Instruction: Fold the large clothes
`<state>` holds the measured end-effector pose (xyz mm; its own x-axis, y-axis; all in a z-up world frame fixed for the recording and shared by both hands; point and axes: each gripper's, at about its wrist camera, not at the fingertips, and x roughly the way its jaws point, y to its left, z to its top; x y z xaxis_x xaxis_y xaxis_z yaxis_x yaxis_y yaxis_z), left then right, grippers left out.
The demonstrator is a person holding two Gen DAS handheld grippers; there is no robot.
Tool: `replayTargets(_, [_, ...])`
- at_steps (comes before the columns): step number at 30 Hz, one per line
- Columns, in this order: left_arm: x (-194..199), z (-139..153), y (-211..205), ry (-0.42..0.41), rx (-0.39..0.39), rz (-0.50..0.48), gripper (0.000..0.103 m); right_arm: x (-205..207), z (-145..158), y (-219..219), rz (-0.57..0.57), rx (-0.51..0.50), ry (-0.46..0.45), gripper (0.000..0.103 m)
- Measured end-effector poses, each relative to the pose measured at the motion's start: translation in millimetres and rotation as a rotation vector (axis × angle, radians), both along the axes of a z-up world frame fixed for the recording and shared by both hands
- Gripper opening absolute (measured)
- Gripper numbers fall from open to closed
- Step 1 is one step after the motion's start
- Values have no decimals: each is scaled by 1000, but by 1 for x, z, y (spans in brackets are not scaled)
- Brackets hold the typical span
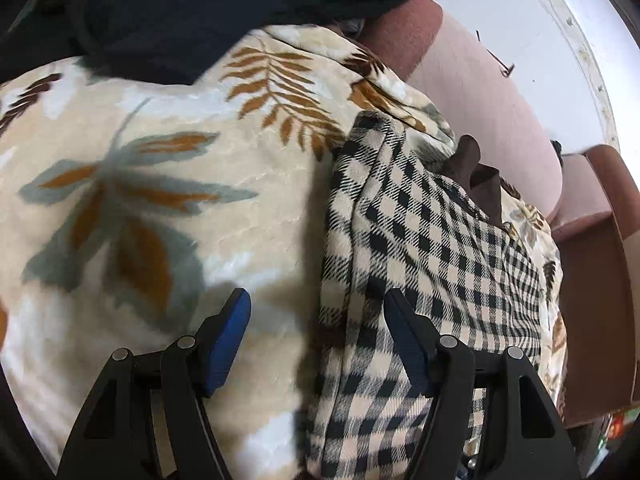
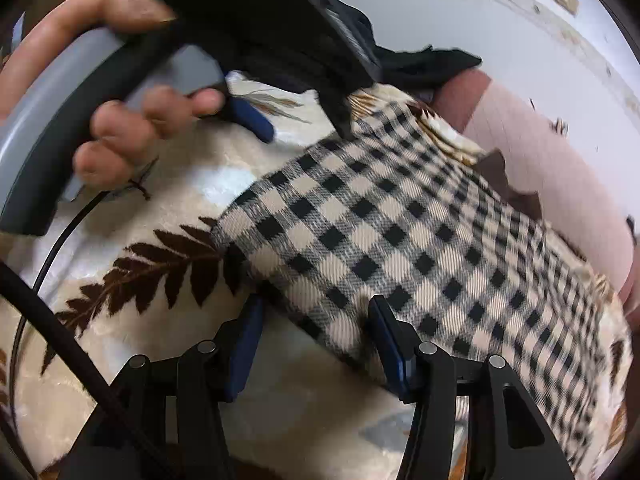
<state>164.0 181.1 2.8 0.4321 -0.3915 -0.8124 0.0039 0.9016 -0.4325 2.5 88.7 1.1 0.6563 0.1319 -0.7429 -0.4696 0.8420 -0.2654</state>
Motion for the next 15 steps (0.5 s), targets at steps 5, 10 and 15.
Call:
replayTargets(5, [29, -10, -7, 25, -89, -74, 68, 4, -4, 22, 34, -87, -57, 58])
replayTargets(10, [51, -18, -16, 34, -149, -146, 68, 5, -9, 39, 54, -178, -122, 58])
replayTargets(15, [66, -21, -25, 34, -172, -217, 69, 12, -14, 52, 51, -234, -157, 58])
